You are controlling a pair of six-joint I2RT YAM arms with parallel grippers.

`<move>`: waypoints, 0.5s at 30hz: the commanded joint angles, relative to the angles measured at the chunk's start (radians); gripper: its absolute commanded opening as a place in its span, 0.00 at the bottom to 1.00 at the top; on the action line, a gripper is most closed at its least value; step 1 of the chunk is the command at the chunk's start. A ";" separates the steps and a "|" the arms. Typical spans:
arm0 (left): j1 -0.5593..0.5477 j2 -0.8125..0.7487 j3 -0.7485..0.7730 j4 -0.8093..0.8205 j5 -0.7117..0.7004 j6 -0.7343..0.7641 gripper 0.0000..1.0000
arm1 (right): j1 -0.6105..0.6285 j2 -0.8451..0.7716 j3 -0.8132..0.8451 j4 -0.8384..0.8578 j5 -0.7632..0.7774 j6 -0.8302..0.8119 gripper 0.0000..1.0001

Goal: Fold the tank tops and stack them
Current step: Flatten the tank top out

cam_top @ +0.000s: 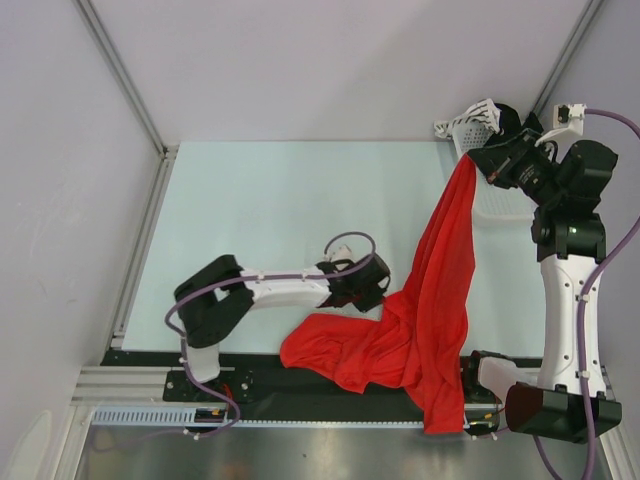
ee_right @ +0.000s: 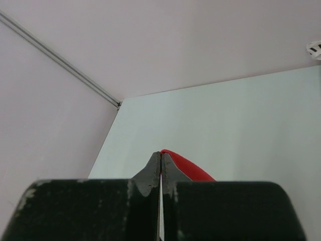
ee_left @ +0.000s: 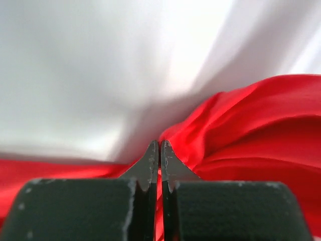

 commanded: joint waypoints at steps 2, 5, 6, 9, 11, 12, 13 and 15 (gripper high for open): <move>0.180 -0.254 -0.101 0.059 -0.035 0.253 0.00 | -0.012 0.007 0.015 0.053 -0.018 0.030 0.00; 0.283 -0.377 -0.135 0.096 -0.032 0.420 0.00 | -0.012 0.026 -0.001 0.116 -0.064 0.077 0.00; 0.332 -0.405 -0.127 0.093 -0.028 0.498 0.00 | -0.012 0.032 -0.005 0.139 -0.081 0.092 0.00; 0.450 -0.480 -0.071 0.073 0.017 0.667 0.00 | -0.011 0.078 -0.014 0.257 -0.151 0.174 0.00; 0.519 -0.511 -0.031 0.071 0.091 0.758 0.00 | -0.005 0.133 0.005 0.322 -0.185 0.207 0.00; 0.592 -0.519 0.022 0.045 0.113 0.832 0.00 | -0.003 0.156 0.057 0.314 -0.187 0.209 0.00; 0.629 -0.525 0.053 0.028 0.138 0.865 0.00 | -0.002 0.178 0.091 0.296 -0.187 0.205 0.00; 0.750 -0.535 0.147 -0.018 0.237 0.940 0.00 | -0.003 0.245 0.209 0.236 -0.188 0.180 0.00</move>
